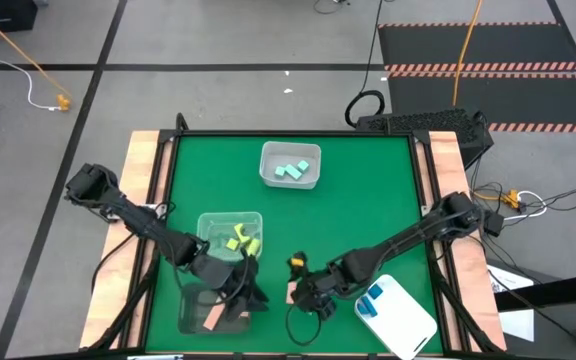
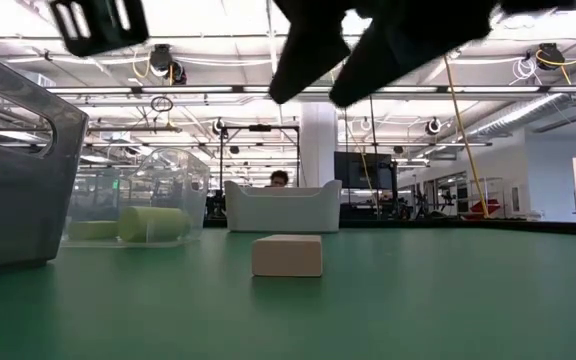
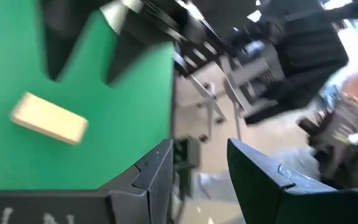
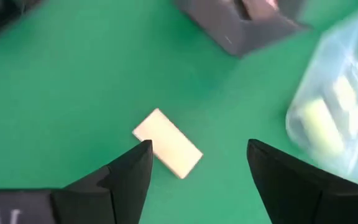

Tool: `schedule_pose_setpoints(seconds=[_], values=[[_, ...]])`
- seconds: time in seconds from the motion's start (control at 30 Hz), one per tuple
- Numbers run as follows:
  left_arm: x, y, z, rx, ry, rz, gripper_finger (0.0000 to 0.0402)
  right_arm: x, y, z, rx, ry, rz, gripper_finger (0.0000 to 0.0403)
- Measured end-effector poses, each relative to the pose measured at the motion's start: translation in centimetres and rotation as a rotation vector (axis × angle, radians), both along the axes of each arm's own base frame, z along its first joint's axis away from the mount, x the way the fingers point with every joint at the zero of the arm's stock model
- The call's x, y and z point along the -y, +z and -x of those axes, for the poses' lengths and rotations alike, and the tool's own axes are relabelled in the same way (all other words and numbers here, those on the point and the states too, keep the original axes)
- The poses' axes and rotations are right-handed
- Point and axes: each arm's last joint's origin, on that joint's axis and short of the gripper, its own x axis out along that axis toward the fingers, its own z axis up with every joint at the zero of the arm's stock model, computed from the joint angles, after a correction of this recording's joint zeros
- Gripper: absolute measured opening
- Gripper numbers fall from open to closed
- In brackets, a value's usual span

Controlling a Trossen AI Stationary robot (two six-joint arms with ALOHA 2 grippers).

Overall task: Sort & place blocks by color
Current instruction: Put the light brown block into the top black bin

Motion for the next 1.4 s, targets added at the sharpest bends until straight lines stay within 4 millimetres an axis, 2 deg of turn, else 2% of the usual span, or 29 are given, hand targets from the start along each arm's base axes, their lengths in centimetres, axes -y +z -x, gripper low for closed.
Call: schedule_pose_setpoints(seconds=[0.07,0.17,0.27,0.4,0.63,0.87,1.0,1.27,1.4], values=[[0.8,0.1,0.5,-0.005,-0.042,0.021,0.0152,-0.2,-0.6,-0.2,0.005,0.132,0.064,0.0249],[1.8,0.1,1.1,-0.025,-0.066,0.053,0.0152,-0.6,-1.8,-0.7,-0.004,0.289,0.051,0.0243],[2.7,0.1,1.8,-0.052,-0.076,0.105,0.0152,-0.8,-2.9,-1.2,-0.021,0.350,0.006,0.0237],[3.8,0.5,2.5,-0.055,-0.057,0.180,0.0152,-0.4,-3.4,-1.6,-0.038,0.389,-0.058,0.0231],[4.6,0.8,3.1,-0.003,0.046,0.190,0.0152,1.6,-3.4,-2.7,0.008,0.361,-0.064,0.0226],[4.4,0.8,3.0,0.006,0.081,0.186,0.0152,3.7,-5.6,-2.4,-0.035,0.298,-0.133,0.0226],[4.3,0.8,2.8,0.006,0.089,0.182,0.0152,3.9,-6.8,-1.8,-0.034,0.308,-0.126,0.0226],[3.8,0.7,2.5,0.009,0.101,0.164,0.0152,4.0,-7.4,-2.0,0.041,0.302,-0.141,0.0226],[3.5,0.7,2.2,0.014,0.112,0.157,0.0152,4.1,-9.2,-2.2,-0.001,0.290,-0.145,0.0226]])
